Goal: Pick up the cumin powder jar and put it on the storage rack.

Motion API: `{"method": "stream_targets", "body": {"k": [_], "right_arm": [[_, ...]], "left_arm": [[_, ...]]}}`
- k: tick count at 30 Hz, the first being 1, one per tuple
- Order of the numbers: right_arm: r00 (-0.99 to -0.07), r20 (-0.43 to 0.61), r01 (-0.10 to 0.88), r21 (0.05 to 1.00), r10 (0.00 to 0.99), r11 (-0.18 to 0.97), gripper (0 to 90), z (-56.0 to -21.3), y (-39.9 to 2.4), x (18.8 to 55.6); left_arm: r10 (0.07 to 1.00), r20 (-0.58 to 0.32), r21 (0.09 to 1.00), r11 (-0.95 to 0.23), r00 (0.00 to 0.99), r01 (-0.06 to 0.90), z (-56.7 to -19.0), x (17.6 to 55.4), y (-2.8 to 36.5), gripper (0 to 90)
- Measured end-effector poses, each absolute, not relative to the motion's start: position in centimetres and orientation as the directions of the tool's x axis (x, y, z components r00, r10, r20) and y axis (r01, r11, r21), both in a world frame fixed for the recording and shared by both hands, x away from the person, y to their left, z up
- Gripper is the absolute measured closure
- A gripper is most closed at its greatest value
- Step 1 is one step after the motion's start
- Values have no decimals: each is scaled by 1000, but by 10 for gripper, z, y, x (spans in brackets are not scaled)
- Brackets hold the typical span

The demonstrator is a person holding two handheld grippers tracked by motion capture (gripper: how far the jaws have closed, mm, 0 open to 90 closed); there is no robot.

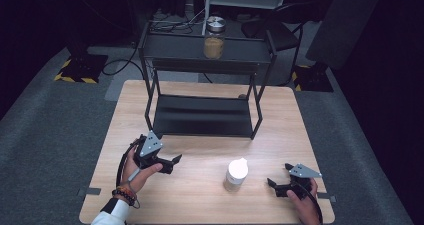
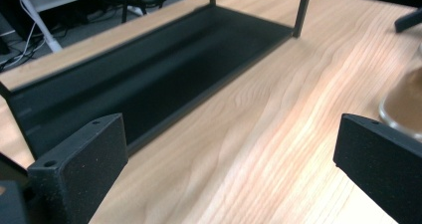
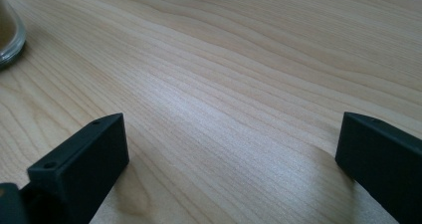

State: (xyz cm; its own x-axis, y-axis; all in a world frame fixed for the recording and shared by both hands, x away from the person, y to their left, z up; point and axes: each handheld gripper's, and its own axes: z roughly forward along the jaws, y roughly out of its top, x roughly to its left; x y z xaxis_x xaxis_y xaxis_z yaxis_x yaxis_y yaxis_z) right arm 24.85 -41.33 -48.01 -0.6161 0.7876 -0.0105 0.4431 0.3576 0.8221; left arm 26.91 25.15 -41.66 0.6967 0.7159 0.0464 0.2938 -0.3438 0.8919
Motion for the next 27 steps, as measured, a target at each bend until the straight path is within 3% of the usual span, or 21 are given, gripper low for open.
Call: {"method": "stream_targets", "body": {"k": [27], "right_arm": [[-616, -10, 443, 822, 788, 357, 0, -480, -413, 249]], "left_arm": [[735, -21, 841, -354, 678, 409, -484, 253, 253, 5]]}}
